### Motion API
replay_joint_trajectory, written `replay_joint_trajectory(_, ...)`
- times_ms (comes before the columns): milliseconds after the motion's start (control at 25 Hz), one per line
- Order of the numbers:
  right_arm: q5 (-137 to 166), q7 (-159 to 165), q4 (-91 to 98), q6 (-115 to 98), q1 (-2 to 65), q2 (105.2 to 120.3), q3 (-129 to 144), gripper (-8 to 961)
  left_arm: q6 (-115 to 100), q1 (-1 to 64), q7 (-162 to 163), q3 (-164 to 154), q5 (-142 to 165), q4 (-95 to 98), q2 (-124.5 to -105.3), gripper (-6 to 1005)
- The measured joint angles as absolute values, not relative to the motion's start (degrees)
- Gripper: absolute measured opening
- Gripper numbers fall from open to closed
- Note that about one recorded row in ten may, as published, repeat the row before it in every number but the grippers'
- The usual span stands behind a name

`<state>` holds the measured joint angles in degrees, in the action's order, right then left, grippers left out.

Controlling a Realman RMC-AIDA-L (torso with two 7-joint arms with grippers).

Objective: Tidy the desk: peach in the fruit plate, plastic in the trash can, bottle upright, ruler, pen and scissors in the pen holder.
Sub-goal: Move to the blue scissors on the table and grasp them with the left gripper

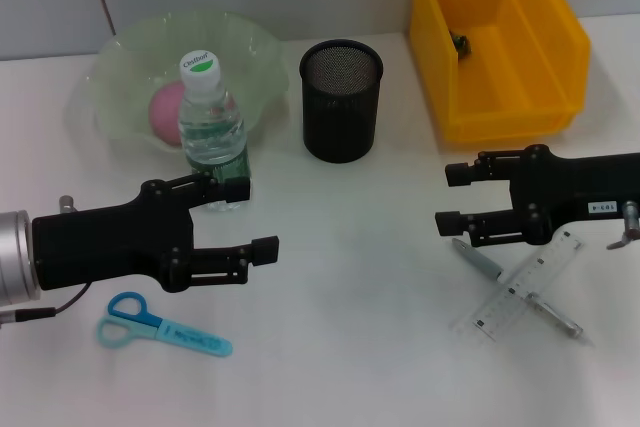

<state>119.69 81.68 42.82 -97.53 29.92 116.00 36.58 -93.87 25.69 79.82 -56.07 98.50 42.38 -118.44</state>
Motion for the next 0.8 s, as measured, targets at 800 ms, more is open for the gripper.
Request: replay_joint_trajectory(800, 127.24, 81.19, 43.86, -105.54, 28.88, 114.36, 36.65, 740, -92.49, 26.4, 87.95, -58.15, 100.68, 46.02, -118.06, 871)
